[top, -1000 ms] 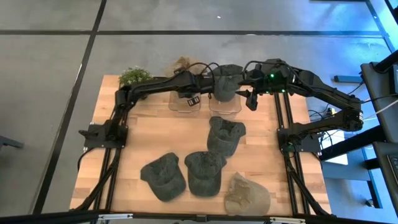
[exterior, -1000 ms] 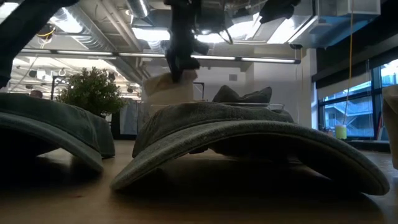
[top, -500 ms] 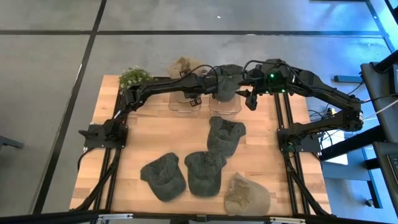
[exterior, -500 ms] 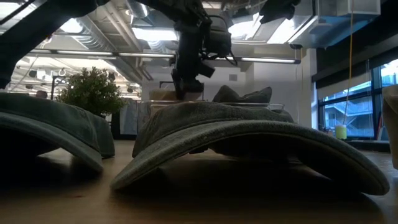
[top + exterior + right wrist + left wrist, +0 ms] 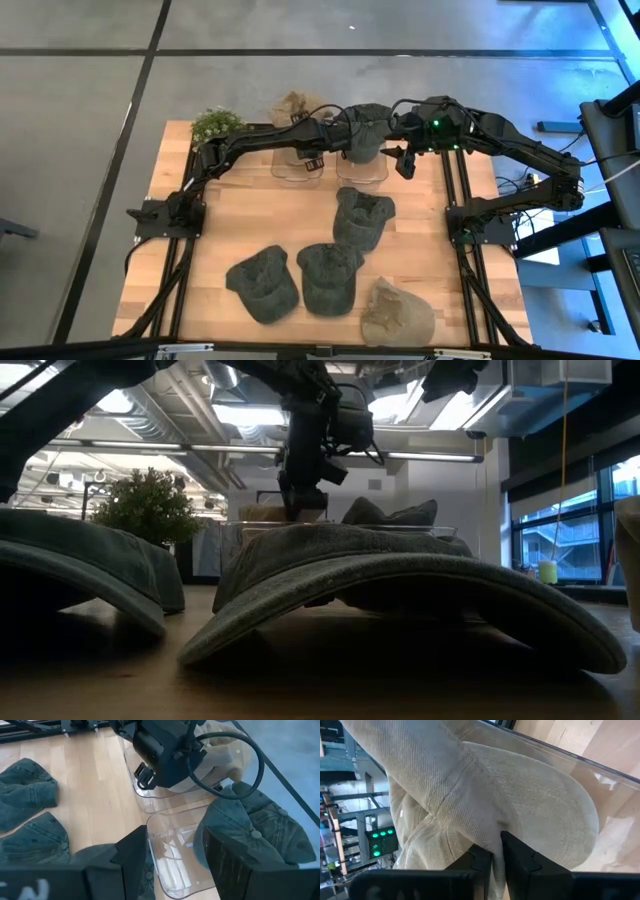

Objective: Pick & Place hat
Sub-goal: Put the brown cap into the left transparent bin, then put the black cap into the right transparent bin

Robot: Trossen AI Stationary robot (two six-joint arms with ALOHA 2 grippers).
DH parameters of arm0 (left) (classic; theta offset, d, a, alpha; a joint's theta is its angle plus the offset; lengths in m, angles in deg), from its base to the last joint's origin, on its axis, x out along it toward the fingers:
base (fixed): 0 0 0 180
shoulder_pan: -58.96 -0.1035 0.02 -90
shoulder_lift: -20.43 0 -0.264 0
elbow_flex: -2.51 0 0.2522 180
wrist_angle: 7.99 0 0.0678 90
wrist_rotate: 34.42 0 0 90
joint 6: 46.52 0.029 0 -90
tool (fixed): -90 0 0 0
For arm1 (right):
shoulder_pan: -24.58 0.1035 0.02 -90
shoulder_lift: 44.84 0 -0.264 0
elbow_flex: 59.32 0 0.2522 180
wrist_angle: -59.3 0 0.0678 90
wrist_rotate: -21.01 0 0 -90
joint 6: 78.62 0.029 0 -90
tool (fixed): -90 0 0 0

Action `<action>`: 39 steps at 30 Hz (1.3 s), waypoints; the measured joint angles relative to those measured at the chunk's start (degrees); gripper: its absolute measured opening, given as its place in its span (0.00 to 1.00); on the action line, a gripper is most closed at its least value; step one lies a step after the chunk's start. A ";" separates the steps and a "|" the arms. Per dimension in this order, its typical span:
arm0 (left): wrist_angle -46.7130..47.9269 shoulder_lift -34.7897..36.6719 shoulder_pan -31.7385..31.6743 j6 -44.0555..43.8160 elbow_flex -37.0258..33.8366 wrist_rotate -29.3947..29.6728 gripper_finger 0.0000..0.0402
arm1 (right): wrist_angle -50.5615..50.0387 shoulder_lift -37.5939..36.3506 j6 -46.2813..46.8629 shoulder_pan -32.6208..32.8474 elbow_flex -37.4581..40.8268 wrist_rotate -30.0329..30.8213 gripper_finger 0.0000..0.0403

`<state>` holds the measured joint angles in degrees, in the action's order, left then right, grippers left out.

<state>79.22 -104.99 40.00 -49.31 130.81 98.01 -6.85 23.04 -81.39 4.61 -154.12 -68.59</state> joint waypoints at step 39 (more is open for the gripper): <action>-5.25 12.34 1.84 7.00 -0.11 -12.37 0.32 | -12.06 -0.08 11.94 0.41 1.05 -6.96 0.48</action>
<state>73.97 -92.65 41.84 -42.31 130.69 85.64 -18.91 22.96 -69.45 5.02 -153.07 -75.55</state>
